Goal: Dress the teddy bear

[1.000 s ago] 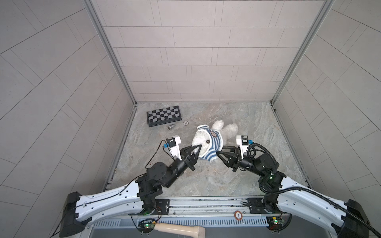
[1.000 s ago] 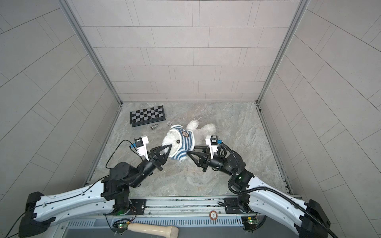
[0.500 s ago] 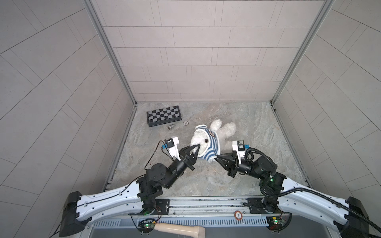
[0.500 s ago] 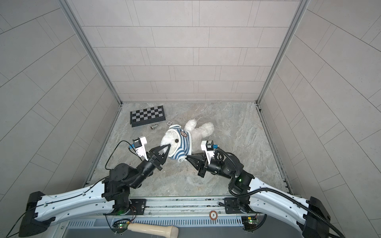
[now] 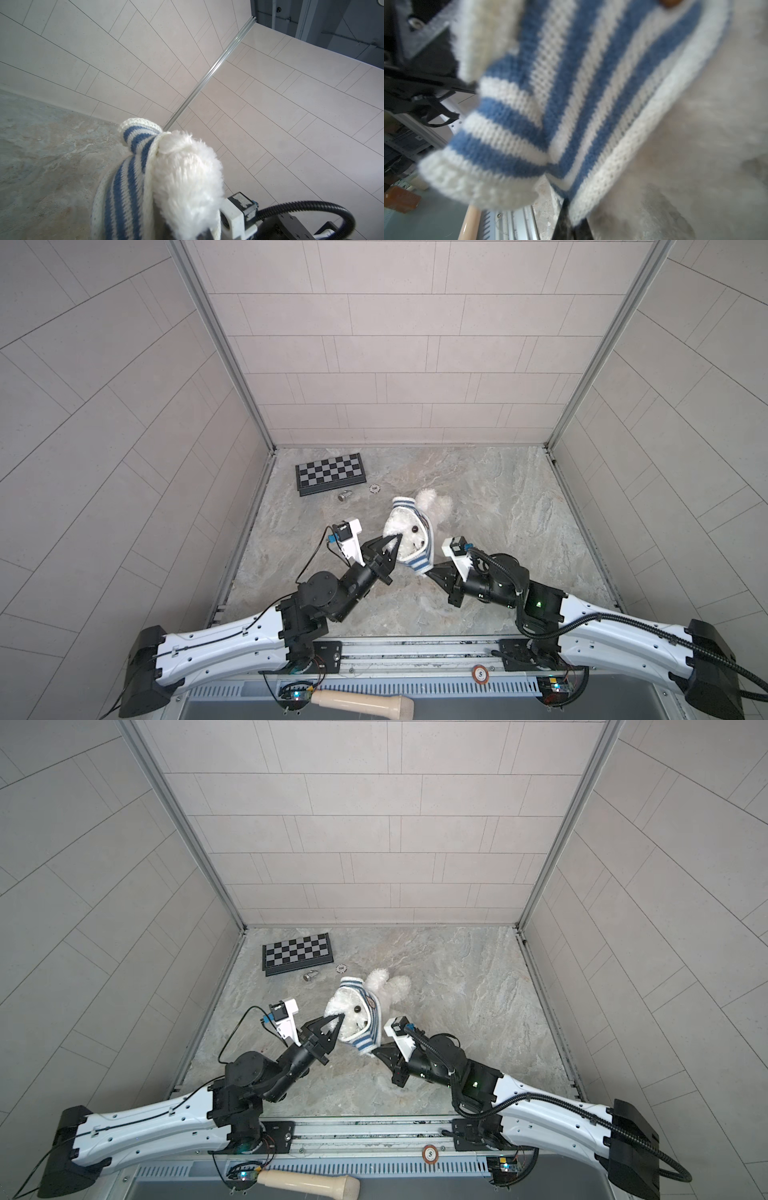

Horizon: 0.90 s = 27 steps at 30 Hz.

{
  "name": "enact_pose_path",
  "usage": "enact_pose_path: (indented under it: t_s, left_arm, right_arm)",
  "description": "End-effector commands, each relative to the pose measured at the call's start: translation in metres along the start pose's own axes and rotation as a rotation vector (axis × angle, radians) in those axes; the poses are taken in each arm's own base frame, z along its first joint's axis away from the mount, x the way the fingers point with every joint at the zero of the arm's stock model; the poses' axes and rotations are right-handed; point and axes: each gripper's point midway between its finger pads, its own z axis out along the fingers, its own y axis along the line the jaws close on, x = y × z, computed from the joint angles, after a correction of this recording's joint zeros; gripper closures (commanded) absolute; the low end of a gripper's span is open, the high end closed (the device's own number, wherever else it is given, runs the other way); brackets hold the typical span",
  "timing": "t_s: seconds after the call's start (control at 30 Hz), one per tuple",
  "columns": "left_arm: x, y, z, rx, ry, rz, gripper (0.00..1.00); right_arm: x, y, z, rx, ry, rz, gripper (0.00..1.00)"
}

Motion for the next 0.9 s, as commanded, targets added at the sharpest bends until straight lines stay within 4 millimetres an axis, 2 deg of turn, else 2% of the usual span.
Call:
enact_pose_path:
  t_s: [0.0, 0.17, 0.3, 0.4, 0.6, 0.73, 0.87]
  left_arm:
    - [-0.041, -0.003, -0.005, 0.001, -0.194, -0.127, 1.0]
    - [-0.05, -0.006, -0.002, 0.021, -0.254, -0.199, 1.0]
    - [-0.061, -0.021, -0.002, 0.05, -0.228, -0.196, 1.0]
    - [-0.06, -0.02, -0.003, 0.013, -0.174, -0.203, 1.0]
    - [-0.068, -0.023, -0.006, 0.046, -0.219, -0.291, 1.0]
    - [-0.074, -0.03, -0.003, 0.093, -0.279, -0.337, 1.0]
    - [-0.09, -0.041, -0.005, 0.137, -0.34, -0.339, 1.0]
  right_arm:
    - [0.009, 0.007, 0.011, 0.02, 0.038, 0.0, 1.0]
    - [0.043, -0.026, 0.021, 0.185, 0.061, 0.044, 1.0]
    - [0.072, -0.067, 0.005, 0.372, 0.065, 0.041, 1.0]
    - [0.08, -0.089, -0.012, 0.476, 0.05, 0.061, 1.0]
    - [0.074, -0.104, -0.027, 0.544, 0.023, 0.054, 1.0]
    - [0.08, -0.107, -0.026, 0.549, 0.044, 0.052, 1.0]
    - [0.092, -0.112, -0.029, 0.572, 0.064, 0.057, 1.0]
